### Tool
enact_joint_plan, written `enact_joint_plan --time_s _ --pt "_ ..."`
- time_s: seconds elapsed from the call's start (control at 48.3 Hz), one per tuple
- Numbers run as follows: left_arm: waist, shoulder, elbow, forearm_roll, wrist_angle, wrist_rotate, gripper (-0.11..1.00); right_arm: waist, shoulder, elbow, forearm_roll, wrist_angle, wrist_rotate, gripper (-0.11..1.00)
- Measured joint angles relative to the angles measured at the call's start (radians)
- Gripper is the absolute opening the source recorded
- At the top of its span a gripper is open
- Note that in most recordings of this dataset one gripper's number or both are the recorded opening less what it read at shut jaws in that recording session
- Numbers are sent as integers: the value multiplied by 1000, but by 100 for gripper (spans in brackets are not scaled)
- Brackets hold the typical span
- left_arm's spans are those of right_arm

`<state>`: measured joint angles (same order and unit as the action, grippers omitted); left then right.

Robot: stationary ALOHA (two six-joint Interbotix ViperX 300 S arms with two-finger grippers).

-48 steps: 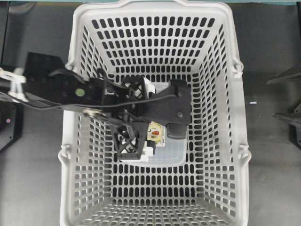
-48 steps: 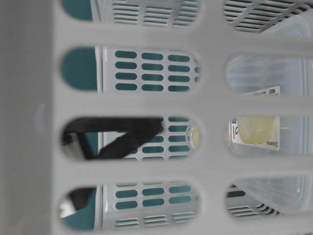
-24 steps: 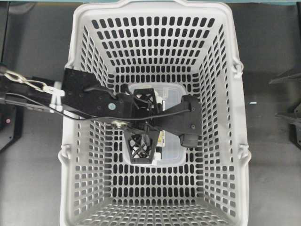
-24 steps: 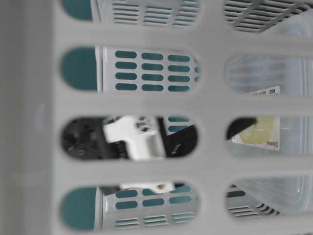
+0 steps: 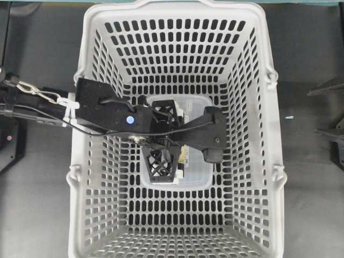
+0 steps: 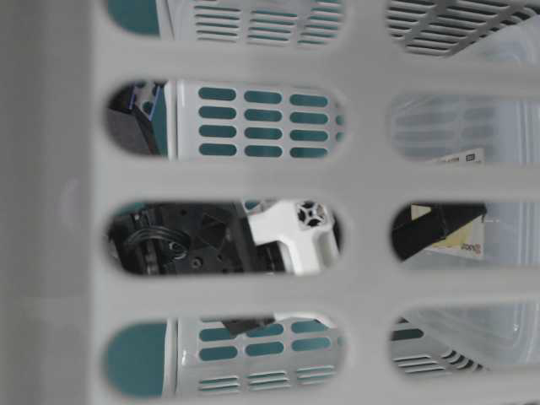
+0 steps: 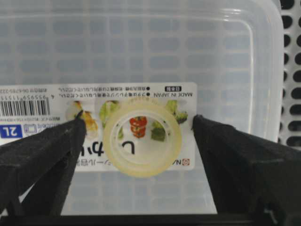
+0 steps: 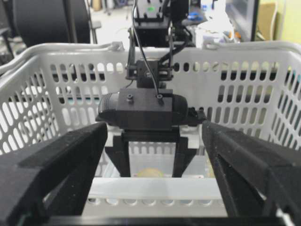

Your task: Pick up the cellophane tape from the shopping basket with the left arm.

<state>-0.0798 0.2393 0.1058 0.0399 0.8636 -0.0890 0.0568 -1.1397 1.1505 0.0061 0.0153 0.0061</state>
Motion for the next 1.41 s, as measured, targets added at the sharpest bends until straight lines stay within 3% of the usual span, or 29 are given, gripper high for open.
enact_joint_plan --time_s 0.166,0.332,0.622,0.891,1.036,1.243,1.409 --pt "2 -5 23 2 -11 5 80 0 -2 0 -2 0 0 78" --pt "2 -8 26 2 -11 12 50 0 -2 0 0 0 0 78" --pt "-5 -29 -32 2 52 15 50 0 -2 0 0 0 0 78" --pt "-21 -97 -230 0 301 14 50 0 -3 0 0 0 0 78" --pt "-26 -109 -382 0 436 12 50 0 -3 0 0 0 0 78" --pt "-29 -100 -522 2 543 14 50 0 -11 0 0 0 0 78" --pt "-31 -72 -558 2 565 12 50 0 -25 0 0 0 0 78"
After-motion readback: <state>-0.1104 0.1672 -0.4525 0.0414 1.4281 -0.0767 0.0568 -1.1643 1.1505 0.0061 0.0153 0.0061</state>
